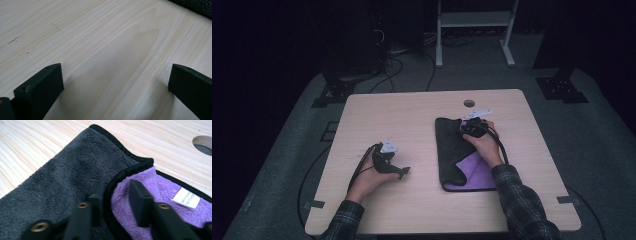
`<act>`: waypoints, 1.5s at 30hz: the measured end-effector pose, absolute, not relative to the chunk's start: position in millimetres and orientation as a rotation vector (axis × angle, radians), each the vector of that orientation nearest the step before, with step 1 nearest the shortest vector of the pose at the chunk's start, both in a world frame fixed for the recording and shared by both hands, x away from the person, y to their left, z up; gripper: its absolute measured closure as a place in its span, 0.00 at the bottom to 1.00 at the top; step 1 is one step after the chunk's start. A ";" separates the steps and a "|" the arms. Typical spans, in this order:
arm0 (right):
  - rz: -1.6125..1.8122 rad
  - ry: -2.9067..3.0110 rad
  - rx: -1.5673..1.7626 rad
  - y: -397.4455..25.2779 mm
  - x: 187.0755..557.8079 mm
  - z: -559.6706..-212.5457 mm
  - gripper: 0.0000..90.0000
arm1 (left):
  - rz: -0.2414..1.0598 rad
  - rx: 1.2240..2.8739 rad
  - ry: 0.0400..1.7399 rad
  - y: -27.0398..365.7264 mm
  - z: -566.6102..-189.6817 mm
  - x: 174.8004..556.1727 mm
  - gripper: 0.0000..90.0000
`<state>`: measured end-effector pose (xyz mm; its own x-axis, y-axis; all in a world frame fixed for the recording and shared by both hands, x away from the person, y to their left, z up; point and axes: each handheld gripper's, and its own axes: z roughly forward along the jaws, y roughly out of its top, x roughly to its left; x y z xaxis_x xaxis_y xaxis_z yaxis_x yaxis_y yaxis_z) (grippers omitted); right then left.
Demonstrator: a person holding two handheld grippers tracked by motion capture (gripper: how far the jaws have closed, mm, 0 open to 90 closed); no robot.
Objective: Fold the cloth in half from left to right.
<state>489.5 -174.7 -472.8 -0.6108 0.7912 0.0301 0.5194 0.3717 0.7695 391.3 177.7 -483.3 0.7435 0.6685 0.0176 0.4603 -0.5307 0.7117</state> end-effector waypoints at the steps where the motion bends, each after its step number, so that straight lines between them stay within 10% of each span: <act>1: 1.099 2.294 1.150 -175.2 489.5 -472.5 0.82 | 0.376 2.227 0.844 177.7 -483.3 391.3 0.00; 35: 0.905 2.120 1.330 -241.1 526.4 -451.0 0.93 | 0.378 2.224 0.844 177.6 -483.6 391.3 0.00; 45: 0.847 2.100 1.412 -251.2 535.5 -465.1 0.75 | 0.378 2.224 0.844 177.6 -483.6 391.3 0.00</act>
